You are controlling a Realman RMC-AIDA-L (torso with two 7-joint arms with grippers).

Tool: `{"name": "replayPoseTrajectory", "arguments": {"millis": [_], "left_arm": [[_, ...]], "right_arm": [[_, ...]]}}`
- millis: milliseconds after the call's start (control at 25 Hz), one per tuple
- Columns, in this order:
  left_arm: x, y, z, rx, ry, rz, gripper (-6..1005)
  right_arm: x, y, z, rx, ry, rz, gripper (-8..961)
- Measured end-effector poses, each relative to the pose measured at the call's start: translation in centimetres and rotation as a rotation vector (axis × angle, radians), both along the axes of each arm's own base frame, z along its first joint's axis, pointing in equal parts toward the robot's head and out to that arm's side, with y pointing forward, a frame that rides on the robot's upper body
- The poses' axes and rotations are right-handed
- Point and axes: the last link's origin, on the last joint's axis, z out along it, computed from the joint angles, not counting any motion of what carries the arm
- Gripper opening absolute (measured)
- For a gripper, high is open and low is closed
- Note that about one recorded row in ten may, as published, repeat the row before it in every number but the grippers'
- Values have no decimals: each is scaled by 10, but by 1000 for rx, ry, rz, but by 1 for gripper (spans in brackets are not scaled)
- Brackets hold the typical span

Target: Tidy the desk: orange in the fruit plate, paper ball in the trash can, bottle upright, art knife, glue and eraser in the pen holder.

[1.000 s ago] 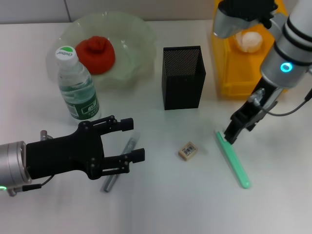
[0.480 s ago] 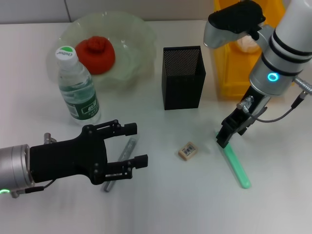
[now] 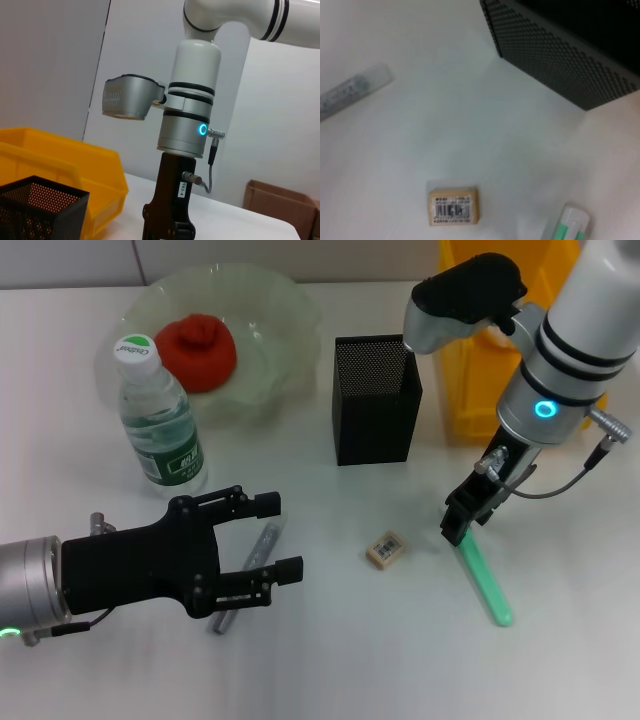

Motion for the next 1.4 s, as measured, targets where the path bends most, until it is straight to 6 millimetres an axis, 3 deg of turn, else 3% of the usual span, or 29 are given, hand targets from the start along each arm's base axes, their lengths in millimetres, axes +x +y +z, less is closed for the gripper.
{"name": "replayPoseTrajectory", "arguments": {"millis": [960, 1400], "left_arm": [[0, 1, -1, 4, 4, 4, 784], [-1, 0, -2, -1, 0, 11, 784]], "right_arm": [[4, 0, -6, 0, 2, -7, 355], [4, -1, -8, -9, -11, 8, 340]]}}
